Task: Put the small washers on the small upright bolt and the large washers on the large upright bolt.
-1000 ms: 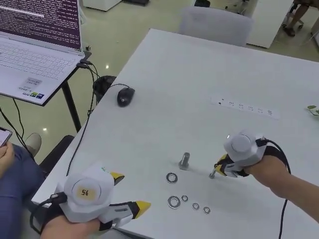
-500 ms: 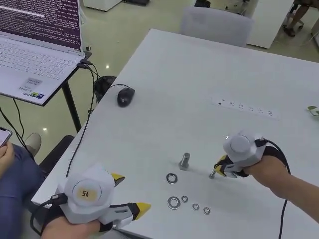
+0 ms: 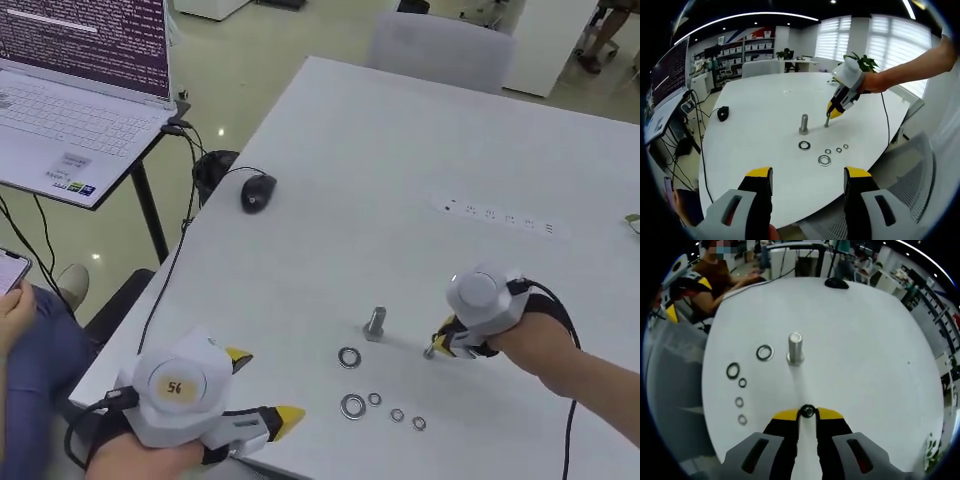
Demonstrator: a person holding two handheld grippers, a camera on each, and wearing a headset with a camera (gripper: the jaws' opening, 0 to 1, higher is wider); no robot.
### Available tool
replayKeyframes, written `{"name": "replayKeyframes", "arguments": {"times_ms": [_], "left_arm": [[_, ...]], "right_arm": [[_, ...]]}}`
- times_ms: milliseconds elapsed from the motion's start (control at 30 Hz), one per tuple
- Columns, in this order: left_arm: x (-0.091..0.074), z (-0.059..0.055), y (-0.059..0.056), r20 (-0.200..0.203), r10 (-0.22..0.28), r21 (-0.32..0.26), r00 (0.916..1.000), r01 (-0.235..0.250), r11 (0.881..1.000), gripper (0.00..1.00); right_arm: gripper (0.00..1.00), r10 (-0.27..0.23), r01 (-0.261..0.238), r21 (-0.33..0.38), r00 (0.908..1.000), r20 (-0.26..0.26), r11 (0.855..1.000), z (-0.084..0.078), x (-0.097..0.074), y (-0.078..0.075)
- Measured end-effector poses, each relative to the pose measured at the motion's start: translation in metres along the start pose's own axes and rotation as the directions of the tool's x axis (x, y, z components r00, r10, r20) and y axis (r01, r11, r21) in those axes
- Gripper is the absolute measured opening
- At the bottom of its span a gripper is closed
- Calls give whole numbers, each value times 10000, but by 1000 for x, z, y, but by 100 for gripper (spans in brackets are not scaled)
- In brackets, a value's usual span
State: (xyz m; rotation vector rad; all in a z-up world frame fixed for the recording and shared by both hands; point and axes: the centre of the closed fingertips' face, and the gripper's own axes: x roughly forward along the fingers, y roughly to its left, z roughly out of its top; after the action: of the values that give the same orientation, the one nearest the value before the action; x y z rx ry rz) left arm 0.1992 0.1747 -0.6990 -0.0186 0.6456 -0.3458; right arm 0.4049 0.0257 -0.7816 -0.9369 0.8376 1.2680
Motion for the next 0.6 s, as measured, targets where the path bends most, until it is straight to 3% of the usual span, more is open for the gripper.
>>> {"name": "replayKeyframes", "arguments": {"times_ms": [600], "left_arm": [[-4, -3, 8, 32, 175, -208, 9998, -174, 9996, 57]], "right_arm": [[14, 289, -262, 556, 9984, -487, 9981, -11, 29, 0]]}}
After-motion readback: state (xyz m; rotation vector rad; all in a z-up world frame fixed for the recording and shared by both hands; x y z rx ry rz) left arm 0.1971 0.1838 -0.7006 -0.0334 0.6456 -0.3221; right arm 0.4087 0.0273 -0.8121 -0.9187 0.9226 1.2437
